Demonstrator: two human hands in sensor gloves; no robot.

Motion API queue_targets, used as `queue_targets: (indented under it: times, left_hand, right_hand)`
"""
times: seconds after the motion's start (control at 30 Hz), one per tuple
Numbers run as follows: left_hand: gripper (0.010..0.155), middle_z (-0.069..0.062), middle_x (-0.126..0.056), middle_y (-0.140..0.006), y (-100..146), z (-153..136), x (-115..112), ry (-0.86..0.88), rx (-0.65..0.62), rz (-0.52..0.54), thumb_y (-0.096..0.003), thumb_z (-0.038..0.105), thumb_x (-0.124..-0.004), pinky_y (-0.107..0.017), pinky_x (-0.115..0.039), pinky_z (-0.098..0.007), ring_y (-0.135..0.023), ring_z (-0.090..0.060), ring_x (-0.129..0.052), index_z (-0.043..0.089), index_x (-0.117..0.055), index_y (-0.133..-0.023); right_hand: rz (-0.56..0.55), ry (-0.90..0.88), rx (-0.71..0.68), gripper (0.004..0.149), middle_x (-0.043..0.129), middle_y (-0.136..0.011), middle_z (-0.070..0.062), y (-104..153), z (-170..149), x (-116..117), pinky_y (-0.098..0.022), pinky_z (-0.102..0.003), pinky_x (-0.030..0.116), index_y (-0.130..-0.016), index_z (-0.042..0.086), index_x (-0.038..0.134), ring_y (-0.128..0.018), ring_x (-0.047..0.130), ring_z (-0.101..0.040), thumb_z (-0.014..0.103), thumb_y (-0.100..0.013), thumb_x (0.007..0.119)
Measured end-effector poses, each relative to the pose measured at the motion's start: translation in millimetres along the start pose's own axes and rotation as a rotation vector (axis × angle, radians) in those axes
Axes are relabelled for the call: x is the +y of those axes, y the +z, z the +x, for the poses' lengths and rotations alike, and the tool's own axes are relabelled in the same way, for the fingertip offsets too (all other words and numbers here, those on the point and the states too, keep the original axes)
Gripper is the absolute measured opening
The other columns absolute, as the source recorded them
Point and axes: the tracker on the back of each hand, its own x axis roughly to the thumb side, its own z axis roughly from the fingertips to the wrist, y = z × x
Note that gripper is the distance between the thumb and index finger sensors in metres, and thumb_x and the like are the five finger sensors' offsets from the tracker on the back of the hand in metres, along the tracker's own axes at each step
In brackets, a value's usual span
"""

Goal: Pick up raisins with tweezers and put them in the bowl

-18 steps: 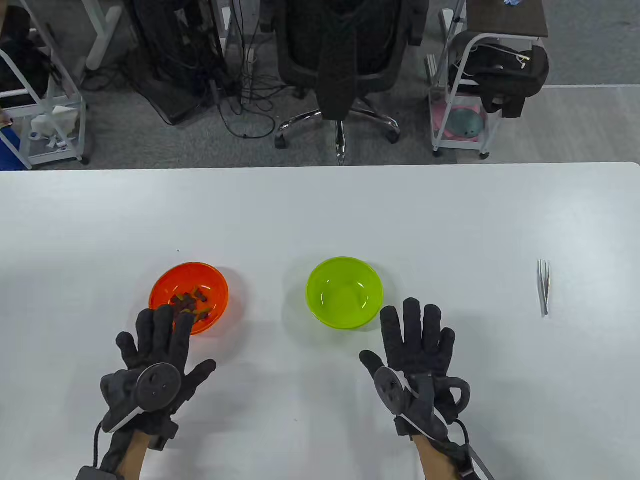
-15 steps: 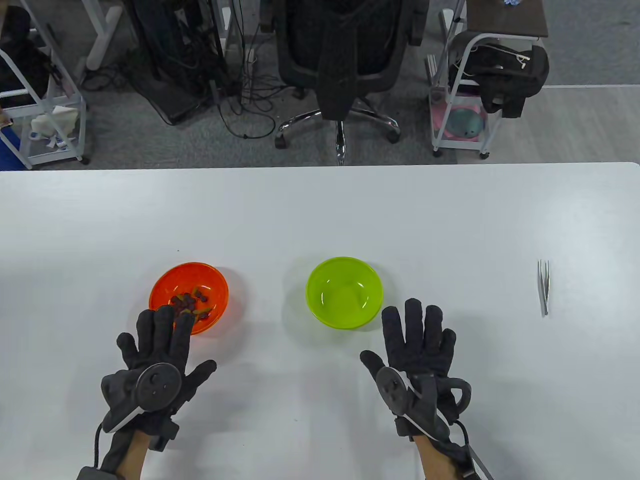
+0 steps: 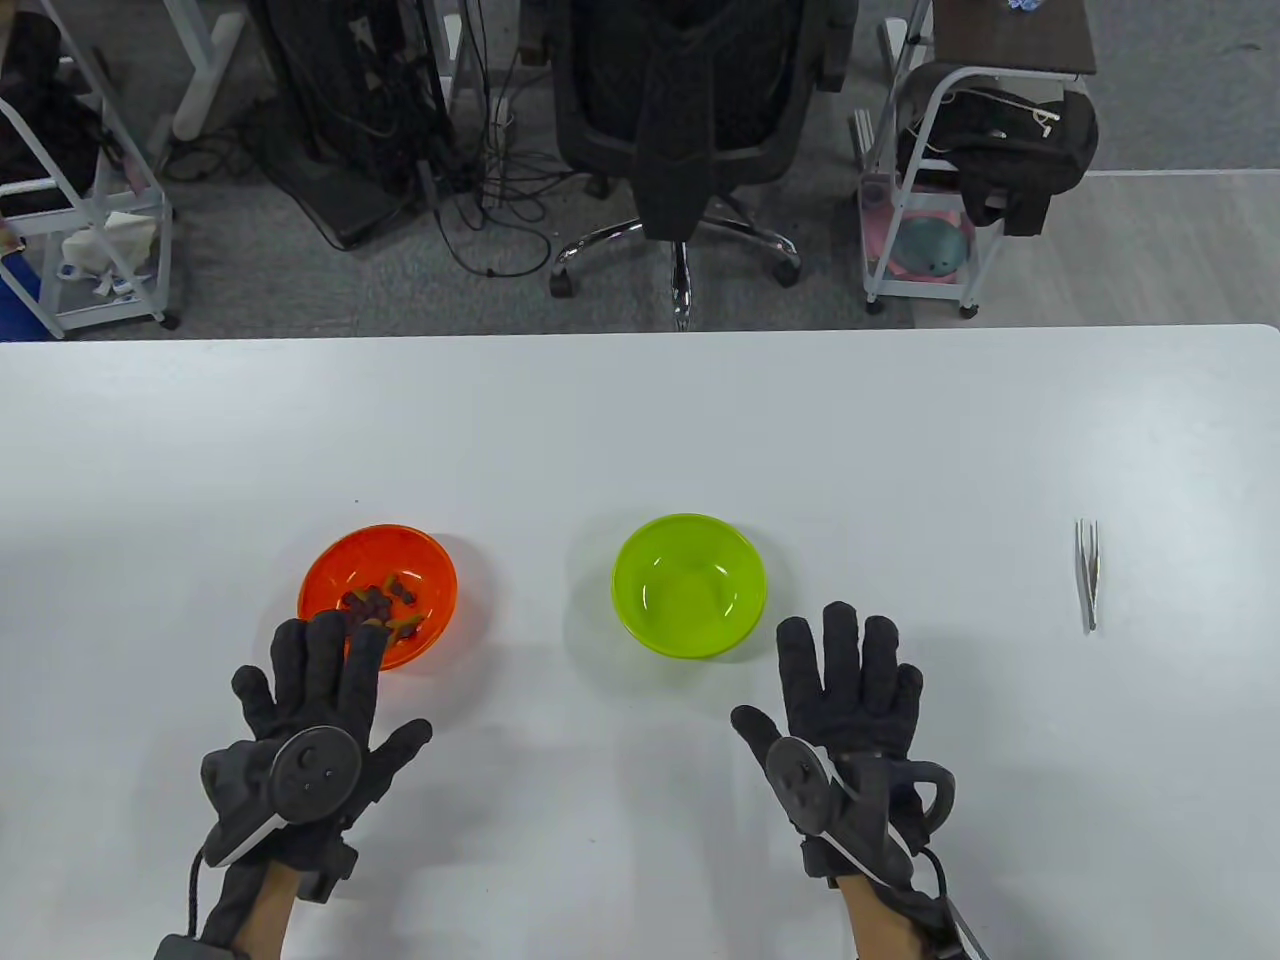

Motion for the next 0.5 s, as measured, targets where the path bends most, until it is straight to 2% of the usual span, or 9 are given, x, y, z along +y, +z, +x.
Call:
queue_targets:
  times: [0.23,0.5]
  left_hand:
    - [0.096,-0.018,0.0,-0.119,-2.2,0.5,-0.4,-0.01,-0.01,-0.004,-0.0515,0.072,-0.061,-0.066,-0.015,-0.082,-0.11,-0.05,-0.001,0.03,-0.003,-0.114]
    - [0.095,-0.018,0.0,-0.12,-2.4,-2.6,1.1,-0.006,-0.007,0.005,-0.0517,0.072,-0.061,-0.066,-0.015,-0.082,-0.11,-0.05,-0.001,0.03,-0.004,-0.114]
  right_hand:
    - [-0.026,0.005,0.039,0.088,0.02,-0.126,-0.015,-1.7,-13.0,-3.7,-0.076,-0.072,0.038,-0.118,0.032,0.026,-0.117,0.017,-0.05,0.073,-0.05,0.065]
    - [-0.01,0.033,0.122,0.092,0.029,-0.127,-0.015,-17.0,-55.0,-4.1,-0.076,-0.069,0.046,-0.119,0.028,0.031,-0.117,0.031,-0.049,0.073,-0.048,0.069]
